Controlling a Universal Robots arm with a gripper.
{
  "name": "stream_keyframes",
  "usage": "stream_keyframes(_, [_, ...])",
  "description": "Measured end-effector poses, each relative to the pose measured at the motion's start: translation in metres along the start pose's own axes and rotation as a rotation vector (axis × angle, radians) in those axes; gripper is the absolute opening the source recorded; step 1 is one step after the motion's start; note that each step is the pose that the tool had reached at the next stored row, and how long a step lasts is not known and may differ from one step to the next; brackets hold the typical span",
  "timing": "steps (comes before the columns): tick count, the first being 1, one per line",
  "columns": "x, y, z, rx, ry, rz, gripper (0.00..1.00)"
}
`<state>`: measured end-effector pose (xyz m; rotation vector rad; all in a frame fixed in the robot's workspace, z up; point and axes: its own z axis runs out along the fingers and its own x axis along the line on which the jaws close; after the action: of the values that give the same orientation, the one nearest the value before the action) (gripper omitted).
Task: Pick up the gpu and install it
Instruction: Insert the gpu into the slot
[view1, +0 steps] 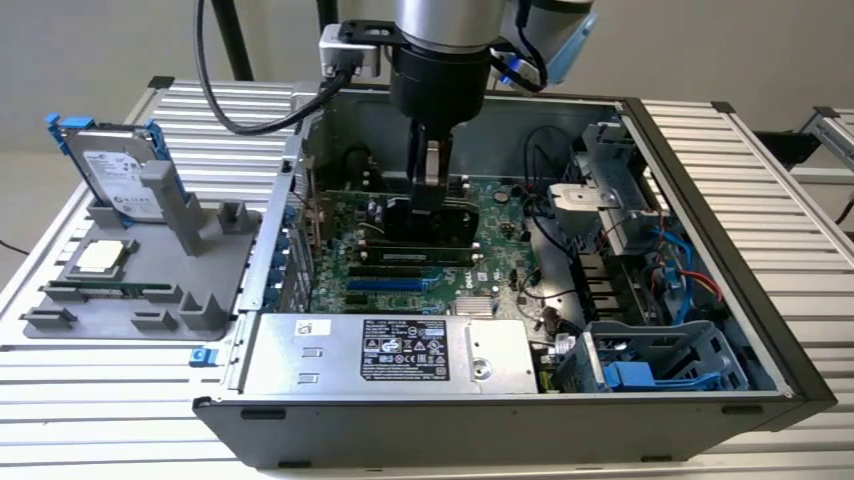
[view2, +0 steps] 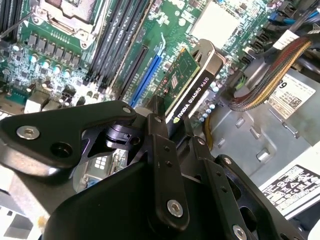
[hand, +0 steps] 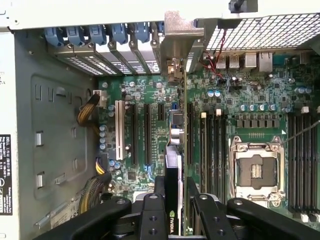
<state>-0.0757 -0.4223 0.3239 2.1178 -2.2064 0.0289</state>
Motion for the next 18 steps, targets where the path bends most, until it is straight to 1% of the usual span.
stream_keyframes(12, [-0.0010, -0.0006, 0.0138, -0.0011, -0.0004, 0.012, 0.00])
stream_keyframes(14, [-0.0011, -0.0007, 0.0149, -0.0013, -0.0004, 0.014, 0.00])
stream_keyframes(18, [-0.0011, -0.0007, 0.0150, -0.0012, -0.0005, 0.014, 0.00])
